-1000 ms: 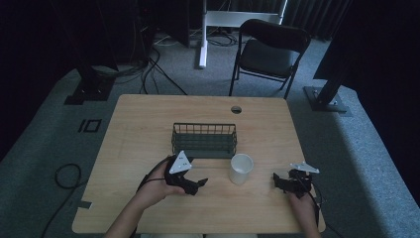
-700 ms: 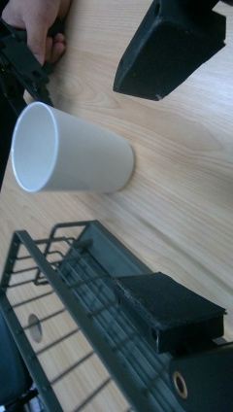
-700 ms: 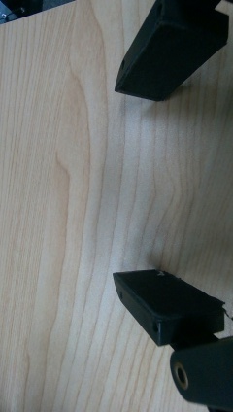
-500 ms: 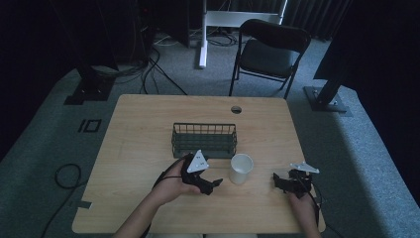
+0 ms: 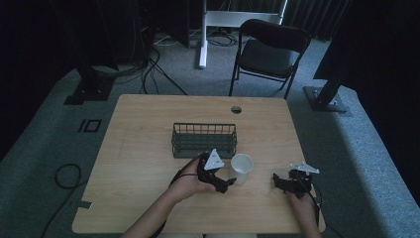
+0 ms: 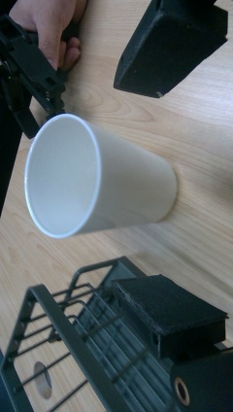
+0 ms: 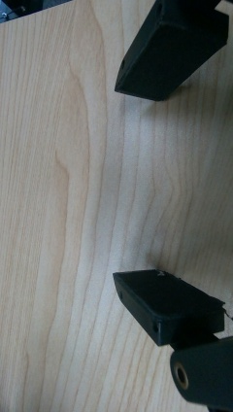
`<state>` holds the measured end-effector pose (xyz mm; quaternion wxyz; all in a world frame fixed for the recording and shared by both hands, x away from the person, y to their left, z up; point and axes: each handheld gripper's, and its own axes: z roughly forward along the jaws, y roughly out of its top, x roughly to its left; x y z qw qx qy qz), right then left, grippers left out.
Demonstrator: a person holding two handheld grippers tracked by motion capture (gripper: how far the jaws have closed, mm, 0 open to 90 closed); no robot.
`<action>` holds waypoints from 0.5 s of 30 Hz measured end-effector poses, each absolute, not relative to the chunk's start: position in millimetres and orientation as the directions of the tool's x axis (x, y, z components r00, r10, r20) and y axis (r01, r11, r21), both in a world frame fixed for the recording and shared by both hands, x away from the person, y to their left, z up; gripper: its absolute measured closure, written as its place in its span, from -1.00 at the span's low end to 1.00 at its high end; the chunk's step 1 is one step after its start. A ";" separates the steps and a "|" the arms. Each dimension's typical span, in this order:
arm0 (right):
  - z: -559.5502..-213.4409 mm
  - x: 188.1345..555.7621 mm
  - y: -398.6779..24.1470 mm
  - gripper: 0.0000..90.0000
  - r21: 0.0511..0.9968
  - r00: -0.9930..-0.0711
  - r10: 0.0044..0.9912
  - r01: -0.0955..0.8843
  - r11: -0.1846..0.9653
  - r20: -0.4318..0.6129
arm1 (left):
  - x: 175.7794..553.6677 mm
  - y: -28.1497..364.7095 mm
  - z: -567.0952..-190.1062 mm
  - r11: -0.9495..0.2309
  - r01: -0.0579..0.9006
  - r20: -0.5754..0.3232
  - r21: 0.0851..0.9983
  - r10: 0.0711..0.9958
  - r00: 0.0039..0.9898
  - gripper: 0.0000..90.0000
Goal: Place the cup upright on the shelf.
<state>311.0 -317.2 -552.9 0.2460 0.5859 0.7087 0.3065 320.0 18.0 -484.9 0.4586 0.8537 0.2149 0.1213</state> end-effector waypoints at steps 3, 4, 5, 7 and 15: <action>-552.8 310.9 -317.1 -0.76 0.722 -0.192 0.981 0.680 0.125 0.012 | 322.0 11.5 -485.7 -0.490 0.260 0.003 0.832 0.473 0.881 -0.81; -552.8 310.9 -317.1 -0.76 0.722 -0.192 0.981 0.680 0.125 0.011 | 322.6 9.6 -485.8 -0.491 0.259 0.004 0.832 0.471 0.882 -0.81; -552.8 310.9 -317.1 -0.76 0.722 -0.193 0.981 0.680 0.125 0.011 | 323.4 7.7 -485.9 -0.490 0.262 0.001 0.831 0.473 0.881 -0.81; -552.8 310.9 -317.1 -0.76 0.722 -0.192 0.981 0.680 0.125 0.012 | 325.1 4.0 -486.9 -0.485 0.273 -0.012 0.831 0.475 0.880 -0.81; -552.8 310.9 -317.1 -0.76 0.722 -0.193 0.981 0.680 0.126 0.011 | 331.1 -10.3 -490.1 -0.484 0.283 -0.015 0.828 0.485 0.874 -0.81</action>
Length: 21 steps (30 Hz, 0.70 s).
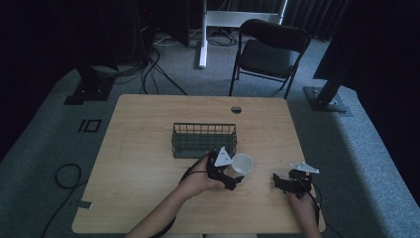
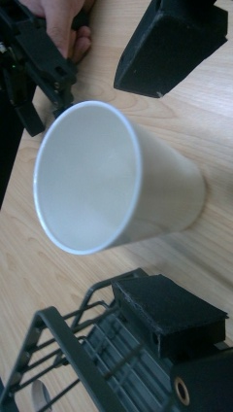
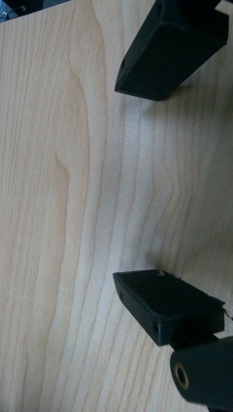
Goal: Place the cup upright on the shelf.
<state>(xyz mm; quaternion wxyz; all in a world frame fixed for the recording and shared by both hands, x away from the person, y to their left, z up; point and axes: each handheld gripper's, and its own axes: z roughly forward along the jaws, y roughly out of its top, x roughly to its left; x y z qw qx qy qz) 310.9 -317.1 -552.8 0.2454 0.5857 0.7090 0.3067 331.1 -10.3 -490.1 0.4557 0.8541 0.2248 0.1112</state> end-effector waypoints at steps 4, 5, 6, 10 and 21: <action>-552.8 310.9 -317.1 -0.76 0.722 -0.193 0.981 0.680 0.126 0.011 | 333.2 -18.2 -490.8 -0.462 0.289 -0.030 0.839 0.490 0.871 -0.81; -552.8 310.9 -317.1 -0.76 0.722 -0.193 0.981 0.680 0.126 0.011 | 334.3 -19.8 -491.6 -0.464 0.290 -0.031 0.837 0.489 0.872 -0.81; -552.8 310.9 -317.1 -0.76 0.722 -0.194 0.981 0.680 0.126 0.011 | 334.7 -20.6 -492.2 -0.467 0.289 -0.029 0.836 0.488 0.873 -0.80; -552.8 310.9 -317.1 -0.76 0.722 -0.193 0.981 0.680 0.125 0.012 | 336.0 -25.3 -495.1 -0.461 0.289 -0.035 0.839 0.484 0.875 -0.80; -552.9 310.9 -317.1 -0.76 0.723 -0.193 0.981 0.680 0.126 0.012 | 338.6 -39.4 -504.3 -0.421 0.279 -0.020 0.863 0.524 0.851 -0.69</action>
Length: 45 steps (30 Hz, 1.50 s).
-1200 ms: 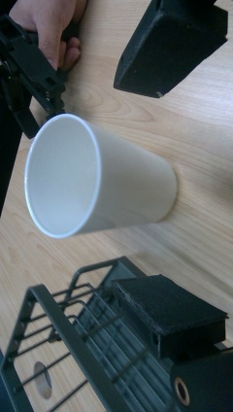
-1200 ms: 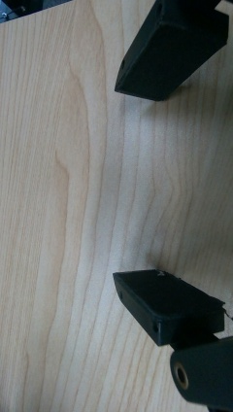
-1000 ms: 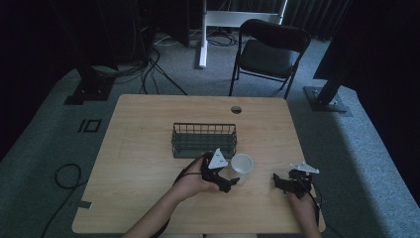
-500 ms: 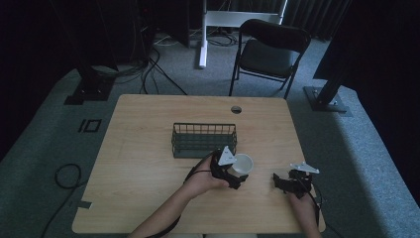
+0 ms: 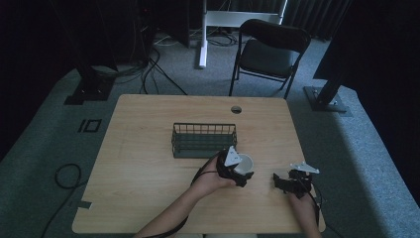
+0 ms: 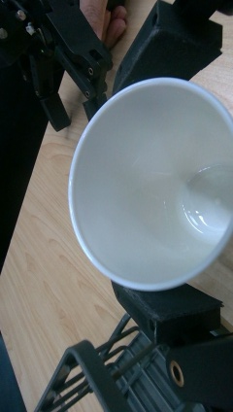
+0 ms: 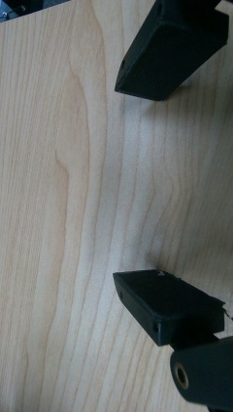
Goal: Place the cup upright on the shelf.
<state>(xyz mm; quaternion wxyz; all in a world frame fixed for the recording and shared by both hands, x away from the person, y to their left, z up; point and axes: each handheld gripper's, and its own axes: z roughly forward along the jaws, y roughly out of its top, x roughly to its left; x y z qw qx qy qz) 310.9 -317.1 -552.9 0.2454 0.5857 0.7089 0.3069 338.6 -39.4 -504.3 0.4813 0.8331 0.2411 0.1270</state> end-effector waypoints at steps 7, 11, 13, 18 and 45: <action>-552.8 310.9 -317.1 -0.76 0.722 -0.194 0.981 0.680 0.126 0.011 | 338.7 -40.9 -512.4 -0.404 0.294 -0.028 0.866 0.548 0.836 -0.64; -552.8 310.9 -317.1 -0.76 0.722 -0.193 0.981 0.680 0.126 0.011 | 337.3 -41.7 -515.2 -0.395 0.290 -0.025 0.872 0.555 0.831 -0.57; -552.8 310.9 -317.1 -0.76 0.722 -0.194 0.981 0.680 0.126 0.011 | 337.0 -42.1 -516.7 -0.385 0.288 -0.027 0.877 0.559 0.829 -0.56; -552.8 310.9 -317.1 -0.76 0.722 -0.194 0.981 0.680 0.126 0.011 | 337.2 -43.2 -515.5 -0.399 0.276 -0.002 0.875 0.565 0.825 -0.54; -552.8 311.0 -317.1 -0.76 0.723 -0.194 0.981 0.680 0.126 0.011 | 325.2 -34.7 -436.6 -0.334 0.208 -0.001 0.919 0.526 0.850 -0.53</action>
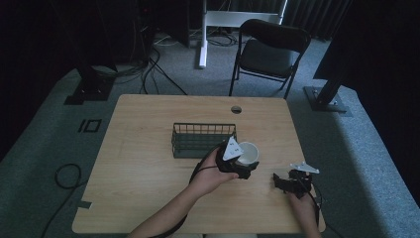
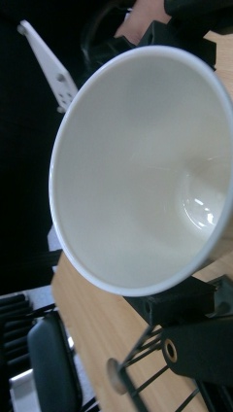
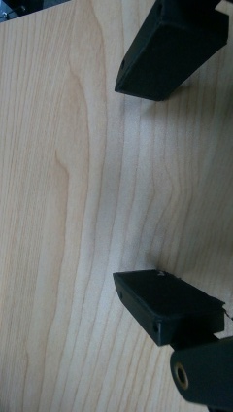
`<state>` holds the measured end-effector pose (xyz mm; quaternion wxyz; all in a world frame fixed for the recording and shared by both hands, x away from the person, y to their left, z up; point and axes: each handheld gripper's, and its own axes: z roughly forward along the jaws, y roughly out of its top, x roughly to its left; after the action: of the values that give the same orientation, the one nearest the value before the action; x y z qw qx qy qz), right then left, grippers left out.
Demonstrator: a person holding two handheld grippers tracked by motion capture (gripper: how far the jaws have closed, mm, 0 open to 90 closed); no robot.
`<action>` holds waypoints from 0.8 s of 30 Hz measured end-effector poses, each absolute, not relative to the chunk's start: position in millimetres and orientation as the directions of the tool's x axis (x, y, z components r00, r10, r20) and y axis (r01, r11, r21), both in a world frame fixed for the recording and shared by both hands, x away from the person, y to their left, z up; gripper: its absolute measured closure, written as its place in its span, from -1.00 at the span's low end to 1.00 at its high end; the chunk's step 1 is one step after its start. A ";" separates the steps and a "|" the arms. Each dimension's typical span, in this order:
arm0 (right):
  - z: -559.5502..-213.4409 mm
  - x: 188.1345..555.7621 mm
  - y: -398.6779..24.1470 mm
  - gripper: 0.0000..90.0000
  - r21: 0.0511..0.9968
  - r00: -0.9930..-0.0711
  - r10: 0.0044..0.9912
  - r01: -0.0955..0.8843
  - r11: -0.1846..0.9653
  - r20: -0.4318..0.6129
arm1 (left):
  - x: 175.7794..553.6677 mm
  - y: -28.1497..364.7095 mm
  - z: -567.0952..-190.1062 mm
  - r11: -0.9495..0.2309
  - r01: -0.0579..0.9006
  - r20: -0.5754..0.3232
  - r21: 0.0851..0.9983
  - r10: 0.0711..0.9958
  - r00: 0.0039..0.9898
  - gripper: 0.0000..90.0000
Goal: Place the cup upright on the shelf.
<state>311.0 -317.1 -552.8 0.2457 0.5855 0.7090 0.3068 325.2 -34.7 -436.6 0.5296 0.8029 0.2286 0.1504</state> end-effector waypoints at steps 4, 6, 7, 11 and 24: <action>-552.8 311.0 -317.1 -0.76 0.723 -0.194 0.981 0.679 0.126 0.011 | 326.6 -32.6 -424.6 -0.330 0.199 0.004 0.923 0.526 0.851 -0.53; -552.8 311.0 -317.1 -0.76 0.723 -0.194 0.981 0.680 0.126 0.011 | 327.4 -30.8 -417.7 -0.320 0.199 -0.001 0.926 0.525 0.851 -0.53; -552.8 311.0 -317.1 -0.76 0.723 -0.194 0.981 0.680 0.126 0.011 | 327.6 -29.8 -414.2 -0.311 0.199 -0.005 0.929 0.528 0.849 -0.53; -552.9 311.0 -317.1 -0.76 0.723 -0.194 0.981 0.679 0.126 0.011 | 327.2 -25.8 -403.2 -0.292 0.191 -0.003 0.937 0.539 0.842 -0.53; -552.8 311.0 -317.1 -0.76 0.723 -0.194 0.981 0.679 0.126 0.011 | 337.5 -3.8 -378.6 -0.234 0.183 0.006 0.955 0.630 0.776 -0.53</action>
<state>311.0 -317.1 -552.8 0.2458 0.5854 0.7090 0.3068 337.5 -3.8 -378.6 0.5578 0.7596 0.2677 0.2006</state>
